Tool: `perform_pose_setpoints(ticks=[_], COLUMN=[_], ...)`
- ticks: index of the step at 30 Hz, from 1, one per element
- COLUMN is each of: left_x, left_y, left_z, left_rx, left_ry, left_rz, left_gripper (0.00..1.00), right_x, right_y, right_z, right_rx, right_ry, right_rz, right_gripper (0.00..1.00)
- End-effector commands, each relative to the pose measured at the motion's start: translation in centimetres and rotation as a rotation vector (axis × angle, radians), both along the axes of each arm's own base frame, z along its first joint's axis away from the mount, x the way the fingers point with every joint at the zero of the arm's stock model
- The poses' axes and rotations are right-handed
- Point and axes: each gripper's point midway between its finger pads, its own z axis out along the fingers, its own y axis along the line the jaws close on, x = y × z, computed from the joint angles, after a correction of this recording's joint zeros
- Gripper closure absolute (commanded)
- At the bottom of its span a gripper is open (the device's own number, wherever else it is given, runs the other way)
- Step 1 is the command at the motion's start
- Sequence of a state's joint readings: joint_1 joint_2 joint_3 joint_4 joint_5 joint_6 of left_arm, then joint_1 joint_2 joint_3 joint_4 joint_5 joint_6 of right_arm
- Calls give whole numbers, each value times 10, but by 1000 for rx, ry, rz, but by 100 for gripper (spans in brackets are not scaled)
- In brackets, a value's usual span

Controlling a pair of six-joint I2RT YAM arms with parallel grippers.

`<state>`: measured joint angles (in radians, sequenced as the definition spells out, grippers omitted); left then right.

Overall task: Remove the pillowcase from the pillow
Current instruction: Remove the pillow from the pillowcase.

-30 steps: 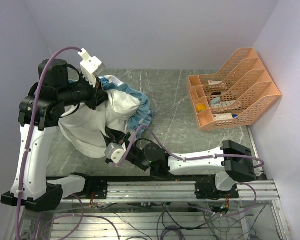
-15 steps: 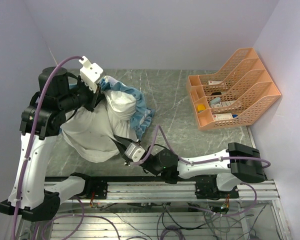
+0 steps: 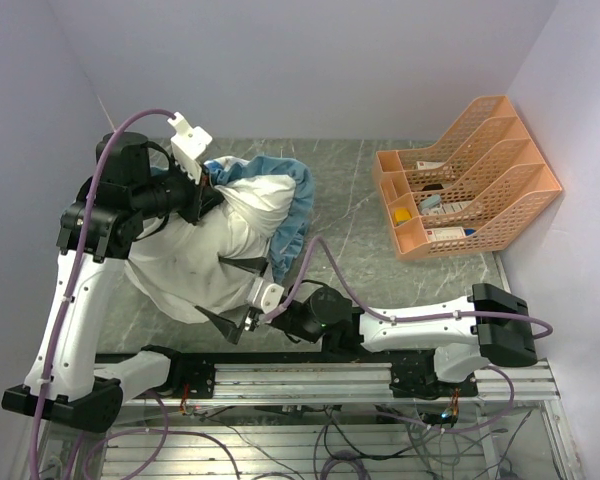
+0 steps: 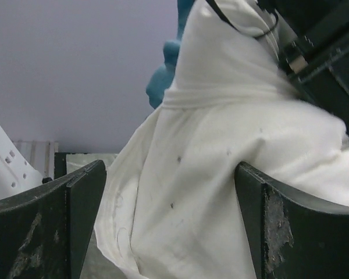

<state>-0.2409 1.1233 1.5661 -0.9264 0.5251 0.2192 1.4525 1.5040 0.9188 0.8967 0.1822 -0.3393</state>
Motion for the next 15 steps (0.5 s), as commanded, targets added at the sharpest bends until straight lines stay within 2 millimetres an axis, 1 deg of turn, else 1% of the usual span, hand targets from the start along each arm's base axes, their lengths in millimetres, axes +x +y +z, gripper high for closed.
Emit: perform_pose_setpoints(ticks=[1, 2, 3, 5, 10, 12, 13, 15], left_x=[-1, -1, -1, -3, -6, -8, -8, -8], left_y=[-3, -3, -3, -2, 0, -1, -2, -5], left_z=[-2, -1, -1, -1, -4, -4, -3, -1], left_rx=[-55, -55, -52, -47, -35, -37, -41, -53], left_ry=[65, 67, 70, 73, 76, 79, 80, 85], left_rz=[22, 21, 20, 20, 19, 12, 7, 0], left_gripper=[93, 93, 93, 93, 93, 93, 93, 93], right_x=[-12, -10, -8, -3, 8, 17, 22, 28], right_y=[1, 0, -2, -5, -16, -18, -18, -16], right_z=[36, 36, 51, 63, 76, 75, 68, 62], right_rx=[14, 1, 18, 7, -111, -170, -220, -281], right_ry=[-105, -128, -154, -191, -277, -260, -251, -254], right_rz=[18, 2, -11, -28, -35, -14, -4, 19], right_gripper=[7, 7, 6, 6, 5, 4, 5, 5])
